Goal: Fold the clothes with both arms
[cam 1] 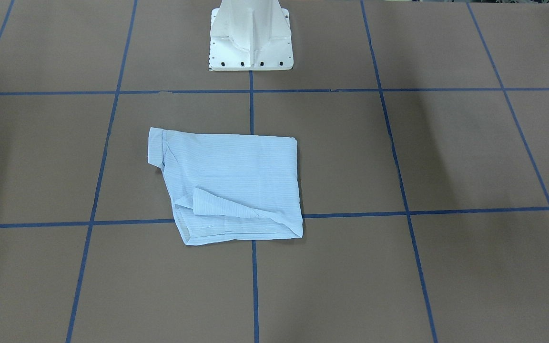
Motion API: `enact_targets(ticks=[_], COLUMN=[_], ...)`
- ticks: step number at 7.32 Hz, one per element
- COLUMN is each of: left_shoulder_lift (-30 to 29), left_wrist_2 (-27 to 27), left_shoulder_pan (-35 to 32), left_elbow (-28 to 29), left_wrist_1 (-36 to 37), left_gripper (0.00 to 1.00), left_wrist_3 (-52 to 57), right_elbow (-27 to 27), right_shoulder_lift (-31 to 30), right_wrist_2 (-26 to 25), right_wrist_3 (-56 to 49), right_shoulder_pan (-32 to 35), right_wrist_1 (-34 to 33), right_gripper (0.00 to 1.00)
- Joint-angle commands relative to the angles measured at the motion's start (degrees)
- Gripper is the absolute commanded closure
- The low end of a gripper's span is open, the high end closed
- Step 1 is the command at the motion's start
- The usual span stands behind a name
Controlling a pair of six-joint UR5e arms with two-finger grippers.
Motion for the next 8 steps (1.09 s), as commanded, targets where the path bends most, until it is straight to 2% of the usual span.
enact_targets(ticks=[1, 3, 5, 6, 8], left_shoulder_lift=[-0.1, -0.5, -0.4, -0.4, -0.7], left_wrist_2=[-0.1, -0.5, -0.6, -3.2, -4.0], left_shoulder_pan=[0.0, 0.0, -0.1, -1.4, -1.6], left_elbow=[-2.7, -5.3, -5.2, -4.8, -8.4], left_wrist_1=[6.3, 12.2, 13.3, 13.4, 19.4], left_gripper=[0.00, 0.00, 0.00, 0.00, 0.00], left_wrist_3=[-0.1, 0.1, 0.5, 0.8, 0.8], right_elbow=[0.7, 0.3, 1.4, 2.8, 4.6], right_shoulder_lift=[-1.5, -3.4, -6.5, -9.0, -11.7], right_wrist_2=[1.6, 6.7, 9.8, 11.6, 11.8], right_wrist_3=[7.6, 9.4, 9.3, 9.1, 8.9], right_shoulder_pan=[0.3, 2.1, 5.1, 5.5, 5.6], right_wrist_1=[0.4, 0.5, 0.5, 0.6, 0.6], right_gripper=[0.00, 0.00, 0.00, 0.00, 0.00])
